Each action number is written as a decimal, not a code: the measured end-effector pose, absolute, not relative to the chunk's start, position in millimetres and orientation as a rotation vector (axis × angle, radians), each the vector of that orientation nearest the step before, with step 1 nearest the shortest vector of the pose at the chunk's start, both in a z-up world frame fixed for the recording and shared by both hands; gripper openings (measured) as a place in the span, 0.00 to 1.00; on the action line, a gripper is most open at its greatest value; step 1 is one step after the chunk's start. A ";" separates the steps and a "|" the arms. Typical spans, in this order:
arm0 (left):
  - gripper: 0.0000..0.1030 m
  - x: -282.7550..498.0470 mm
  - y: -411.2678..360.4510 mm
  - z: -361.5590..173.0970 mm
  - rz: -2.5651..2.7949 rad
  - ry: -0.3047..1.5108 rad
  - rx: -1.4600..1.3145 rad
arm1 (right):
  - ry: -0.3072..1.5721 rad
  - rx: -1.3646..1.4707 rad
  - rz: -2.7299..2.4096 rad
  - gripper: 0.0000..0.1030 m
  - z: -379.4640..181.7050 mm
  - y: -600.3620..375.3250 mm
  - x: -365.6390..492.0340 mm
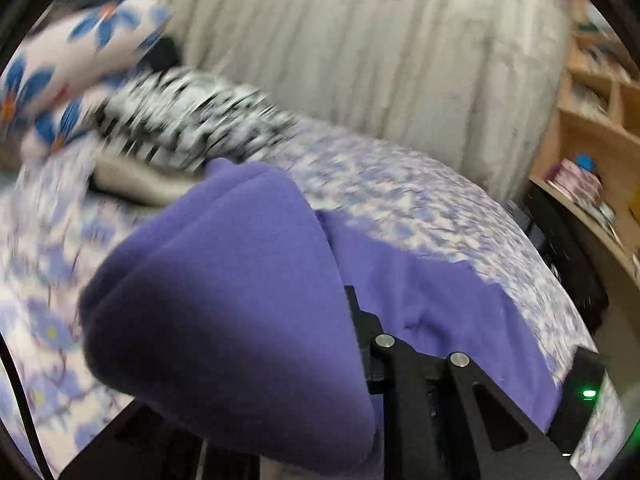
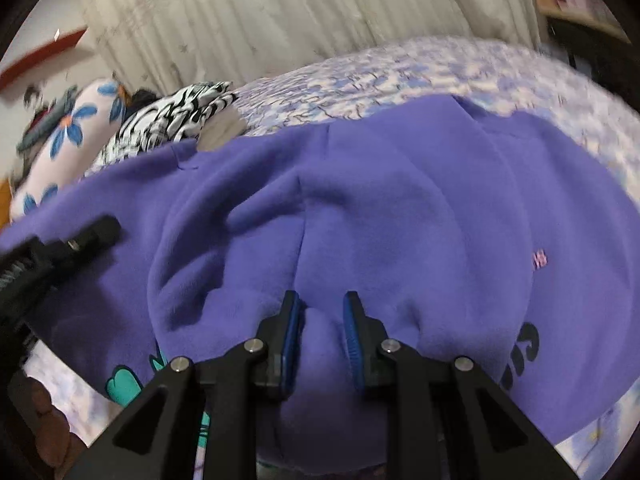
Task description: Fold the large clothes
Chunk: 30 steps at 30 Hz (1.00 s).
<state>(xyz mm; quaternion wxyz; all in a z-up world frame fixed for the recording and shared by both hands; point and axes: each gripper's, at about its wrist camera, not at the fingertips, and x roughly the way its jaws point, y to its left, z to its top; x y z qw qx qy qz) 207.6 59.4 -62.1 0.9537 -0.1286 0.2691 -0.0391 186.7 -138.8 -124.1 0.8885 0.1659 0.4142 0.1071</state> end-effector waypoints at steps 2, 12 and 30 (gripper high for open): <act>0.15 201.8 33.9 -43.1 -0.114 0.516 -0.176 | 0.880 0.442 0.248 0.21 -126.8 -154.4 184.8; 0.15 188.1 -102.9 -12.4 -0.312 0.464 0.110 | 0.862 0.648 0.215 0.22 -100.4 -254.8 145.0; 0.18 187.0 -260.7 -123.6 -0.349 0.654 0.567 | 0.705 0.701 -0.147 0.22 -90.1 -397.4 122.9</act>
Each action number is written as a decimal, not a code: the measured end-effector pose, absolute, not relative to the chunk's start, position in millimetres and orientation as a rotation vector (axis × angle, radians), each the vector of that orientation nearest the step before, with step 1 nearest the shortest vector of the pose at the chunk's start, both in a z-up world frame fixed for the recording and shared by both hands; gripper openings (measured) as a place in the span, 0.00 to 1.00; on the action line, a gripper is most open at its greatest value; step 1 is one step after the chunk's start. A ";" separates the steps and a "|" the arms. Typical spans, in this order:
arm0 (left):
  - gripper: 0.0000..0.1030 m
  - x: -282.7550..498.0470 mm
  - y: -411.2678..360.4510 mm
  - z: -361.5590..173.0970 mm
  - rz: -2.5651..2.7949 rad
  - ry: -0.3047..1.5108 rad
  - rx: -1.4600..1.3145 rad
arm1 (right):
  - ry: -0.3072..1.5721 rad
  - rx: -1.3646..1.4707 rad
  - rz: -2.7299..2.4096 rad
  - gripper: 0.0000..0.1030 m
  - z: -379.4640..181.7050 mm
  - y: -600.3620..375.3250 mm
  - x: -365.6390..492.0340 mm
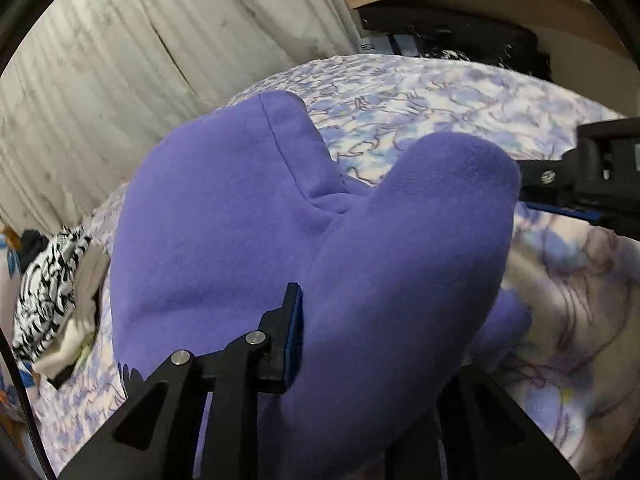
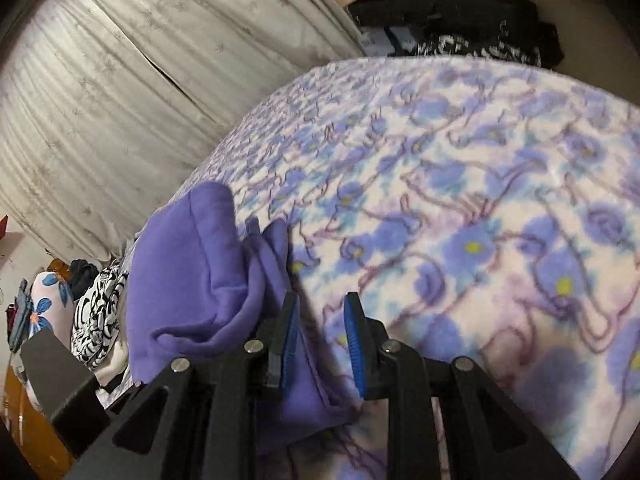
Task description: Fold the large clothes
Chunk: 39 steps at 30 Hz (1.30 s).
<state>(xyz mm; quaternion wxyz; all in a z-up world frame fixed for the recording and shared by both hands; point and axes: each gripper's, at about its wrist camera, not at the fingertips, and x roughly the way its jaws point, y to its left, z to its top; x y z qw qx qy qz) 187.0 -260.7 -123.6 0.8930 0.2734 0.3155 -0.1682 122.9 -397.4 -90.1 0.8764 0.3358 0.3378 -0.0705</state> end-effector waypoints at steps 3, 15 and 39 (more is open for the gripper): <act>0.18 179.0 -267.7 -124.3 -0.341 0.634 0.604 | 0.725 0.703 -0.141 0.22 -97.7 -401.2 124.8; 0.74 170.9 -244.0 -84.8 -0.526 0.661 0.465 | 0.736 0.761 -0.102 0.22 -108.7 -405.8 122.6; 0.75 262.3 -77.4 -30.6 -0.432 0.877 0.050 | 0.813 0.744 0.260 0.76 -49.5 -391.6 187.7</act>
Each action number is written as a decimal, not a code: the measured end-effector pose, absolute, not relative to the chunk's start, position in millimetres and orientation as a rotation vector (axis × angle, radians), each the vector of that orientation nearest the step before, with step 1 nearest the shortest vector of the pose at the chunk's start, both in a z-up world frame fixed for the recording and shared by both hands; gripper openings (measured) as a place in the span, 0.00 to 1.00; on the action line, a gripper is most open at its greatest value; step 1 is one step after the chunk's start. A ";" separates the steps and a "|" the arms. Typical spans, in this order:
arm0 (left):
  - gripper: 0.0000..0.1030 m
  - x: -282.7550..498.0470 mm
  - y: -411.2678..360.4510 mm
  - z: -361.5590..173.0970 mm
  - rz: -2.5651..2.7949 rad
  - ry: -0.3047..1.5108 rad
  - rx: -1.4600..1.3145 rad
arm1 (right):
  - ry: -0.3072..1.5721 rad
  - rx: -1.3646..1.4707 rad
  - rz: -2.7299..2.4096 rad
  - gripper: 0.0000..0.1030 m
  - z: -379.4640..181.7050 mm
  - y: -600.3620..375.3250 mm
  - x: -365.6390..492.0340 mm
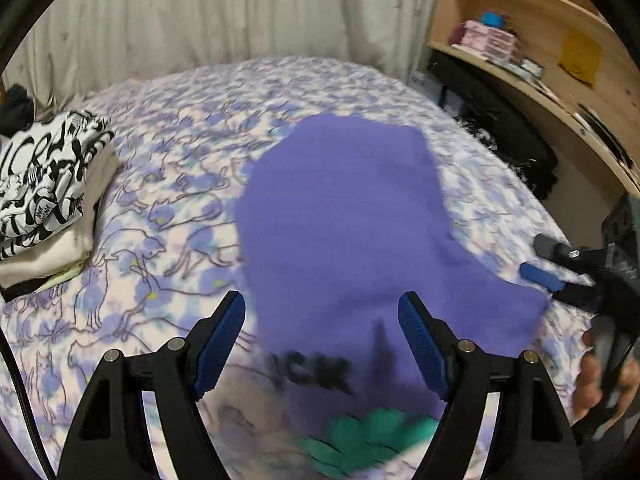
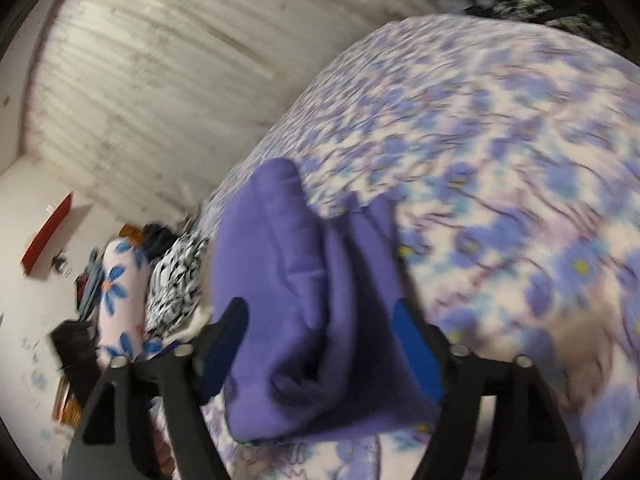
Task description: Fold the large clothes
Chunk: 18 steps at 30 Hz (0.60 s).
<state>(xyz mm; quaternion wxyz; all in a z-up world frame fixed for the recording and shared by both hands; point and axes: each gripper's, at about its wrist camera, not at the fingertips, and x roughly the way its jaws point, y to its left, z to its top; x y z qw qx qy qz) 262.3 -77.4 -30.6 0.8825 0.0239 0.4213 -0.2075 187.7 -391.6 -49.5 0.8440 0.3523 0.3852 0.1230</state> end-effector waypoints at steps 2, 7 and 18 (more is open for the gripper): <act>0.75 288.0 -70.3 -42.2 -0.432 0.920 0.029 | 0.894 0.696 0.305 0.76 -53.8 -385.8 218.6; 0.75 329.6 -59.4 -58.5 -0.498 0.966 -0.093 | 1.027 0.711 0.444 0.76 -77.4 -372.3 269.2; 0.74 354.6 -81.6 -74.2 -0.517 0.941 -0.073 | 1.095 0.547 0.494 0.33 -95.7 -343.4 301.5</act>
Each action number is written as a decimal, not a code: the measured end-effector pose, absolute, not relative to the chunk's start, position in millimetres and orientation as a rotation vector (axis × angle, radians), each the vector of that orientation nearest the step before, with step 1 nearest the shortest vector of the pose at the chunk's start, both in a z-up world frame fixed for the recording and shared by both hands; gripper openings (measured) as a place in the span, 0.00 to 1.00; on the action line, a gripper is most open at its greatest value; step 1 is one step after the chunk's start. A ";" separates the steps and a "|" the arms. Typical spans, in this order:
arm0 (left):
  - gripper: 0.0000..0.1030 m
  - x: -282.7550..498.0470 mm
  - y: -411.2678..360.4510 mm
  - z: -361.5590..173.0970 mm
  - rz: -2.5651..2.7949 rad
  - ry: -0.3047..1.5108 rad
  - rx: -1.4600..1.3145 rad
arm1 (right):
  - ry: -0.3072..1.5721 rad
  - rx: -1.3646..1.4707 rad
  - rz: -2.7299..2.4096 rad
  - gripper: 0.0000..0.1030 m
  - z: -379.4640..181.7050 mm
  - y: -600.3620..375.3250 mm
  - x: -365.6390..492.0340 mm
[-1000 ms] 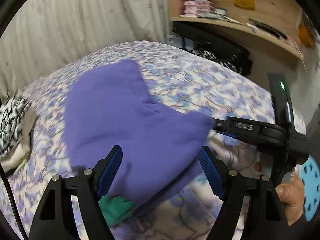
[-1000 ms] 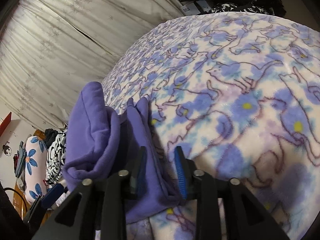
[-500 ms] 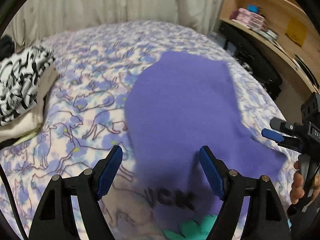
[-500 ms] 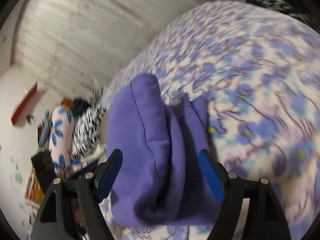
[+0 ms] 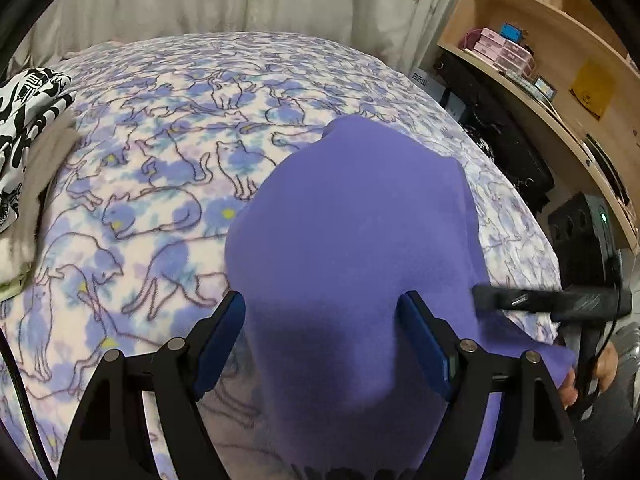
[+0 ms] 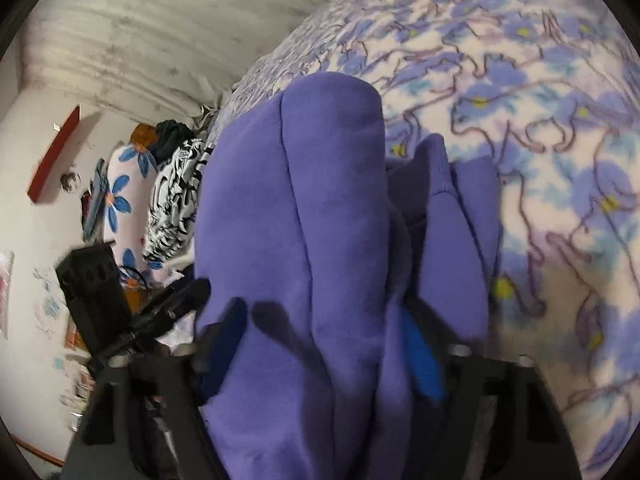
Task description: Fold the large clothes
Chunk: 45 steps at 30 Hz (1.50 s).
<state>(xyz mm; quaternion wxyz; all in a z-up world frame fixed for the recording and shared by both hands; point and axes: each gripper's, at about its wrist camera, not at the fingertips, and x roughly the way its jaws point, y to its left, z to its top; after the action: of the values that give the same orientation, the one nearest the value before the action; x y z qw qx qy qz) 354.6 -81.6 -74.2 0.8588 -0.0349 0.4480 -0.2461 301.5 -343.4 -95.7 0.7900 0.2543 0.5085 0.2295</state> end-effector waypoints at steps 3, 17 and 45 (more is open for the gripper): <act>0.72 350.8 -99.3 -68.3 -0.488 0.934 -0.019 | 1.025 0.483 0.444 0.19 -76.0 -353.5 283.0; 0.81 332.5 -205.8 -82.2 -0.354 0.848 0.354 | 1.041 0.497 0.233 0.20 -120.1 -392.0 264.7; 0.87 260.6 -130.8 -44.1 -0.439 1.023 0.219 | 0.973 0.392 0.262 0.71 -26.5 -373.9 190.5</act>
<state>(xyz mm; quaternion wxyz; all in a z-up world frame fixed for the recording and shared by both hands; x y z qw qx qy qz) 260.6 -130.8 -44.1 0.8432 0.1038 0.4847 -0.2079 190.5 -373.9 -26.5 0.8574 0.1867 0.4631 0.1247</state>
